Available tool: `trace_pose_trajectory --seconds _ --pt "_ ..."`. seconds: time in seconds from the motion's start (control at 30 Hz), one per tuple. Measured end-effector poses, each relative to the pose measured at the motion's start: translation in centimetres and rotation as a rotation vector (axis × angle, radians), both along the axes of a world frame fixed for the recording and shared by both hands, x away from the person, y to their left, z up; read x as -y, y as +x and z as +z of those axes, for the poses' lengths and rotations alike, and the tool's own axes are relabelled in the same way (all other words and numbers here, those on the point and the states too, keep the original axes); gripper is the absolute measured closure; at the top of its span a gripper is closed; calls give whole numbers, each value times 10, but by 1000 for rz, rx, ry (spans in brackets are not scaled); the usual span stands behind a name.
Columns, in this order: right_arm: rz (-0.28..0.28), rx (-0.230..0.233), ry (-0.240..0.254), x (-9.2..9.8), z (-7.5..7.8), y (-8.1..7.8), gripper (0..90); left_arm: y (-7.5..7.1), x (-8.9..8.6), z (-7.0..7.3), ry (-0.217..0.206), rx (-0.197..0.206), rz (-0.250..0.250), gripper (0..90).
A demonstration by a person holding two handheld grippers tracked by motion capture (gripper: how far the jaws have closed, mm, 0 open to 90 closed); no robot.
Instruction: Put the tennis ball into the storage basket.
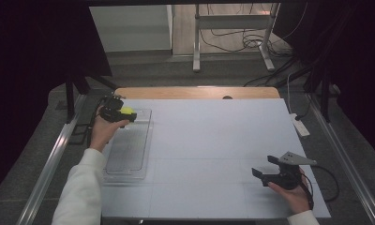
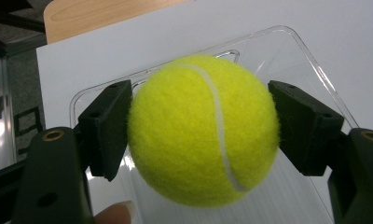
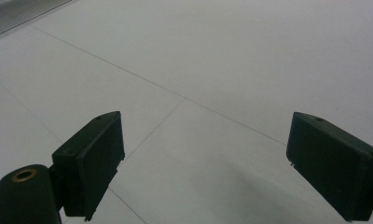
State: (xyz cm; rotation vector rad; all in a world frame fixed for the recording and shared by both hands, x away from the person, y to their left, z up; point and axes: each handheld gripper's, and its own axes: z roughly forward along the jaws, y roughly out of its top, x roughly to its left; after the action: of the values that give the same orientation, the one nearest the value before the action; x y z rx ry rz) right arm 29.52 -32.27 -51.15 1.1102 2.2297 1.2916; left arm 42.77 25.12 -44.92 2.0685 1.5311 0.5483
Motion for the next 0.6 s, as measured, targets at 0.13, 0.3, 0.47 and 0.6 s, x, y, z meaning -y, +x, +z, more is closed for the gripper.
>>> trace_pose_trajectory --seconds 0.13,0.3,0.47,0.6 --pt "-1 1 1 0 0 0 113 1 0 -1 3 -6 4 265" --pt "0 1 0 0 0 0 113 1 -1 -5 3 -19 11 265" --pt "0 0 -1 0 0 0 113 2 -3 -9 9 -31 17 265" --pt "0 -1 -2 0 0 0 113 3 -5 -12 13 -39 23 265"
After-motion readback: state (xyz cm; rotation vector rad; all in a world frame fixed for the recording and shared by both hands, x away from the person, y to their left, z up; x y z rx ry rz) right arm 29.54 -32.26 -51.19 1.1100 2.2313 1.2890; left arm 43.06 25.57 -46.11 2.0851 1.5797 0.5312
